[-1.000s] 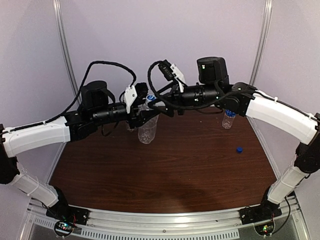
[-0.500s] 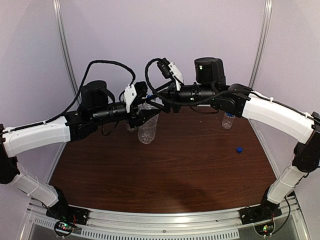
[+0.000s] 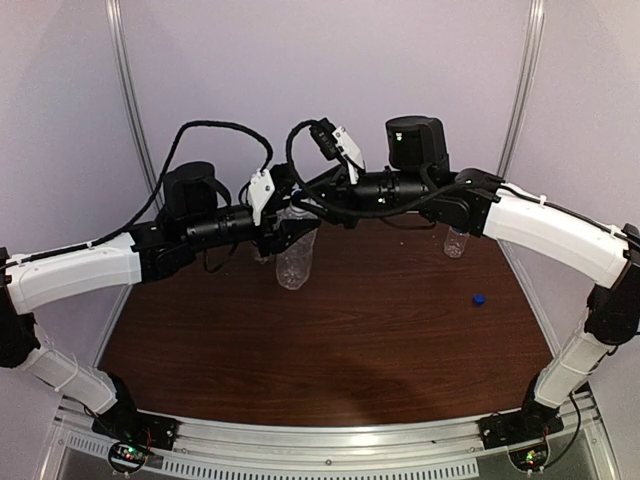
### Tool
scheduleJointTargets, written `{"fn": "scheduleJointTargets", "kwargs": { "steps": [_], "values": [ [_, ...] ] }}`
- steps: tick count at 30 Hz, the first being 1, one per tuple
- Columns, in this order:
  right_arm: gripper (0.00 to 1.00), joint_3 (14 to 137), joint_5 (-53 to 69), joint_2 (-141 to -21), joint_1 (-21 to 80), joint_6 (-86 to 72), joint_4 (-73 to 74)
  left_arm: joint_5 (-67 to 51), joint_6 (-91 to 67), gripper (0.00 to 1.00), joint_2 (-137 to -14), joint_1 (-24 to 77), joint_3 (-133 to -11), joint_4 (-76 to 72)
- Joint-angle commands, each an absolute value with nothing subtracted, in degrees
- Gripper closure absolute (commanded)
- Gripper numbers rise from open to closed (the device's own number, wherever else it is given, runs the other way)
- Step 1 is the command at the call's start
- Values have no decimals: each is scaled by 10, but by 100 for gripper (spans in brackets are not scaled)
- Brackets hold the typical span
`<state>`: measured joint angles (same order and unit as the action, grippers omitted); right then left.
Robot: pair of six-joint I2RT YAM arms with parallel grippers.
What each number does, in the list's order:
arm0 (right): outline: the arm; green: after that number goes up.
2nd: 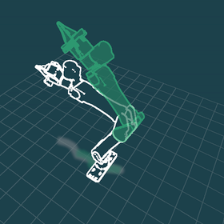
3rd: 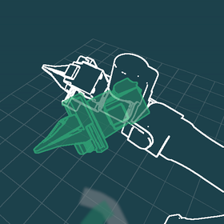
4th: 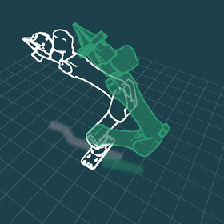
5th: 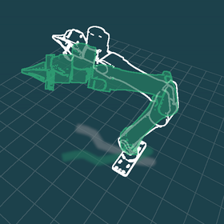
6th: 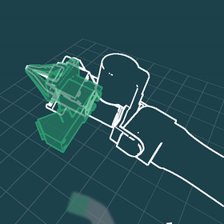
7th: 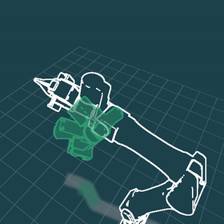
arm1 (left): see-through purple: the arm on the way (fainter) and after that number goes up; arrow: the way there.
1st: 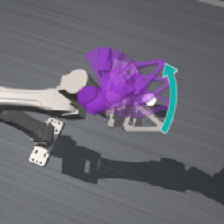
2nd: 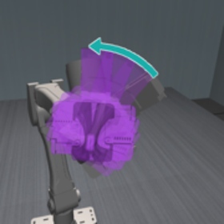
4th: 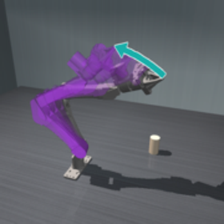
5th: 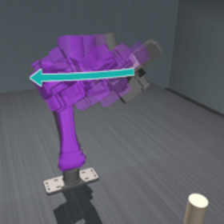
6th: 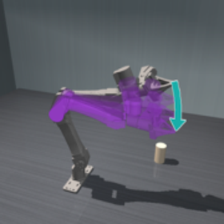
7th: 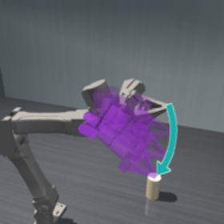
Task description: Unscrew the bottle caps
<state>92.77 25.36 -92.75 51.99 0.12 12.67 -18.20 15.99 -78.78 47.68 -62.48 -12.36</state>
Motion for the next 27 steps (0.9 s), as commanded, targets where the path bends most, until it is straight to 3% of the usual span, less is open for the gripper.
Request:
{"fn": "scheduleJointTargets", "kwargs": {
  "steps": [1,3,4,21,27],
  "values": [
    [100,938,227,-936,522,-9,148,-168,165,34,-785,479,-624,-167],
    [100,938,223,-927,521,-9,147,-161,160,5,-783,479,-618,-173],
    [100,939,218,-923,520,-8,146,-154,158,3,-780,479,-612,-178],
    [100,936,237,-865,512,-59,115,-103,160,3,-779,479,-531,-242],
    [100,915,242,-858,511,-82,83,-130,147,11,-808,479,-550,-250]
  ]
}}
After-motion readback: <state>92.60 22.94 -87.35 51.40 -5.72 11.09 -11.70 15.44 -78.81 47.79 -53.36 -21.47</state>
